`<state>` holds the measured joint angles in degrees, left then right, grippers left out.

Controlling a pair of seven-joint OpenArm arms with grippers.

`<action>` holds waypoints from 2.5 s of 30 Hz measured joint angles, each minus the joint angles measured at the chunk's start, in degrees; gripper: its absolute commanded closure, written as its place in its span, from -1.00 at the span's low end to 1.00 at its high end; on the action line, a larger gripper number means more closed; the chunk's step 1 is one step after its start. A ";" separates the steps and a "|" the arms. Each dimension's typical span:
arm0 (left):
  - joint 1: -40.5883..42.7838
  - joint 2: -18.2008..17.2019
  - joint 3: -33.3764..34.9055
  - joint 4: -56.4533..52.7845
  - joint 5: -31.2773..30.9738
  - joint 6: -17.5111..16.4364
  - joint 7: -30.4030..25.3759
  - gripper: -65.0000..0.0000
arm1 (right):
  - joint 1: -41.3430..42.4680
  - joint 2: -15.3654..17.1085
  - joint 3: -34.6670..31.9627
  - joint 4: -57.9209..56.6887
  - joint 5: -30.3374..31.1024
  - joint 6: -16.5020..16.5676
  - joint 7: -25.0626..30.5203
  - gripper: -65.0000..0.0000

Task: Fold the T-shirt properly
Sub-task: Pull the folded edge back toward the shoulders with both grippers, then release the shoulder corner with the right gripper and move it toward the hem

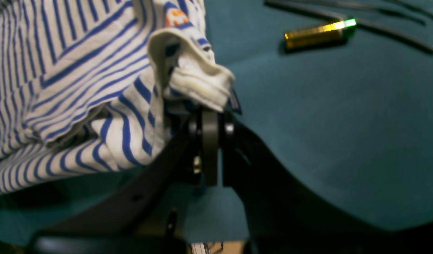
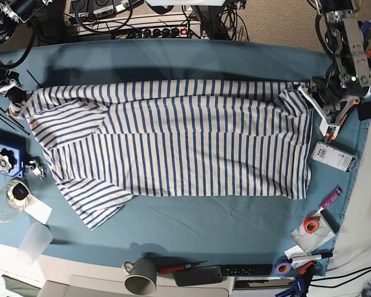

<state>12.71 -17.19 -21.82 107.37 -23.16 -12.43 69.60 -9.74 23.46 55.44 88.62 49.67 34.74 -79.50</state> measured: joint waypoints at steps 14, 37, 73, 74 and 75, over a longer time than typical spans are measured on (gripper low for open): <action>7.10 0.00 0.00 6.91 4.48 0.17 -0.44 1.00 | -3.13 0.00 0.00 0.00 0.37 -0.85 -1.70 1.00; 9.33 -1.92 0.00 6.91 7.52 0.17 -0.63 1.00 | -10.12 -2.49 0.00 0.00 5.73 -0.87 -1.66 1.00; 9.31 -2.19 -0.26 9.75 25.49 7.43 -1.79 0.52 | -10.27 -2.82 0.02 15.78 3.30 0.85 -1.33 0.62; 9.31 -2.19 -0.28 10.62 25.49 8.15 -2.91 0.52 | -10.27 -2.86 0.02 16.46 3.15 0.87 -0.02 0.62; 9.31 -2.21 -0.28 11.58 25.18 8.85 -4.52 0.52 | -10.21 -2.84 0.02 17.05 3.43 0.85 1.20 0.62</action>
<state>22.02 -19.40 -22.11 118.96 2.02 -3.57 65.08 -19.94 20.62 55.46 105.67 53.10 35.59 -78.30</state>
